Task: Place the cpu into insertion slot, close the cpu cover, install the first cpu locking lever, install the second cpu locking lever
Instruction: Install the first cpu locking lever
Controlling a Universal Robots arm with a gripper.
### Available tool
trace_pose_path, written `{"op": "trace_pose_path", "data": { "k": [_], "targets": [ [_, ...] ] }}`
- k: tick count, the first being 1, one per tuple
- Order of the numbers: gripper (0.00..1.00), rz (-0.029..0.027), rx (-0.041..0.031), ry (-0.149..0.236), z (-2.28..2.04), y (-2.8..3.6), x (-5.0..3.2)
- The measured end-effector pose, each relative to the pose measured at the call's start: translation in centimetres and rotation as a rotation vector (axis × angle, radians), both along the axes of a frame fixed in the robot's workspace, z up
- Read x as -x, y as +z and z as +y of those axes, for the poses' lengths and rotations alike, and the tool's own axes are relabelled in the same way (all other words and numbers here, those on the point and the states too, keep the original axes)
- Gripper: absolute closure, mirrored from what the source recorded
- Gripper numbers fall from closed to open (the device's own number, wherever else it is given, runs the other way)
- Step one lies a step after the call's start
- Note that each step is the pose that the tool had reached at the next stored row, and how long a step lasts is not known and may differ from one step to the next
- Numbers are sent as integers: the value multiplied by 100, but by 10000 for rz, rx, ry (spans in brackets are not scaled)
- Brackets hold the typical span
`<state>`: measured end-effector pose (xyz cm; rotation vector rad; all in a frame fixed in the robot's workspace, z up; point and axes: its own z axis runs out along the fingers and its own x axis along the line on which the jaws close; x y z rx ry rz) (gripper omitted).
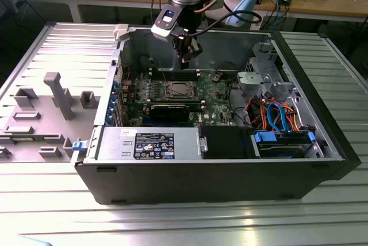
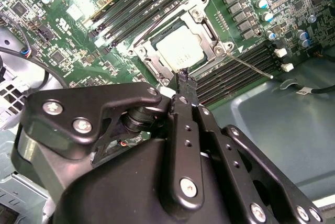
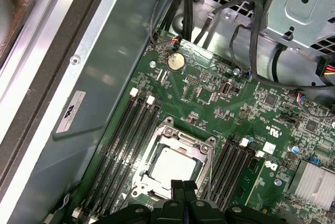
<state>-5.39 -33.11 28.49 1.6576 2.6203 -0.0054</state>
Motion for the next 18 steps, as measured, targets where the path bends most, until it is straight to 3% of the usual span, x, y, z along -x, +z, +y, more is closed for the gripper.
{"op": "trace_pose_path", "data": {
  "k": [9,18],
  "targets": [
    [89,0,-2,75,0,0,0],
    [89,0,-41,640,0,0,9]
  ]
}}
